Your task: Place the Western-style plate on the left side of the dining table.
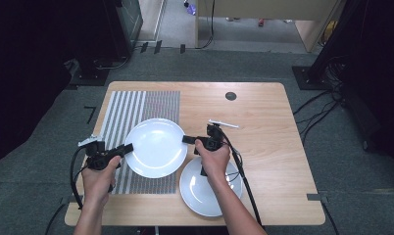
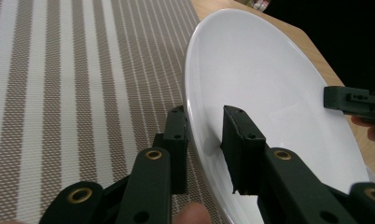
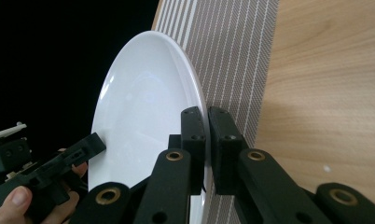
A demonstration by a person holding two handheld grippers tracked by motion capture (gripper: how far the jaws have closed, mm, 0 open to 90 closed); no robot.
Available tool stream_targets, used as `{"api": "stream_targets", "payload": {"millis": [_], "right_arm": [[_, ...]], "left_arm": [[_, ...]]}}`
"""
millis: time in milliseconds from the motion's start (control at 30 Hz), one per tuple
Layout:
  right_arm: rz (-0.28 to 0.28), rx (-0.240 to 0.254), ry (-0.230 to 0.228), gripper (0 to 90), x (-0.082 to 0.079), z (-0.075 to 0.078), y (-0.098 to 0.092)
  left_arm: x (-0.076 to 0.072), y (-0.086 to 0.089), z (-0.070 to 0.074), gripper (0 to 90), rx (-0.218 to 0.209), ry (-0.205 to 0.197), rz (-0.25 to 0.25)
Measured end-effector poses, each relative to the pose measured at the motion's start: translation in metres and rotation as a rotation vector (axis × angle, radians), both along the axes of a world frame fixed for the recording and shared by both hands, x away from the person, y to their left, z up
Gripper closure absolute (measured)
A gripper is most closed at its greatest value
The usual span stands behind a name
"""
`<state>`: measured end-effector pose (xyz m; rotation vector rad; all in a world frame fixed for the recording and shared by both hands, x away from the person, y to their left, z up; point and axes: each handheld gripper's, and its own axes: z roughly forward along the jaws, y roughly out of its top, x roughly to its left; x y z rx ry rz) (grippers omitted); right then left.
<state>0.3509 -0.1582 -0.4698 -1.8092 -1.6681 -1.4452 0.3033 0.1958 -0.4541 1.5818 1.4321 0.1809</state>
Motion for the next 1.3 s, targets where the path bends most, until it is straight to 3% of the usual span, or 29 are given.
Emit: {"api": "stream_targets", "payload": {"millis": [233,433,600,833,1100,1300], "right_arm": [[0.015,-0.01,0.013,86.1,0.018,-0.002,0.012],[0.028,-0.027,0.012,86.2,0.029,-0.005,0.021],[0.038,-0.019,0.042,86.2,0.04,-0.016,0.033],[0.035,-0.025,0.056,86.0,0.048,-0.02,0.042],[0.035,-0.086,0.053,85.7,0.063,-0.024,0.056],[0.016,-0.092,0.066,85.4,0.072,-0.031,0.061]], "left_arm": [[0.007,0.011,-0.003,73.9,-0.03,-0.001,0.027],[0.013,0.017,-0.01,73.2,-0.02,0.012,0.057],[0.018,0.025,-0.017,73.1,-0.012,0.028,0.087],[0.024,0.032,-0.023,73.0,-0.018,0.037,0.113],[0.036,0.039,-0.039,72.3,-0.025,0.058,0.134],[0.043,0.039,-0.046,72.4,-0.029,0.065,0.163]]}}
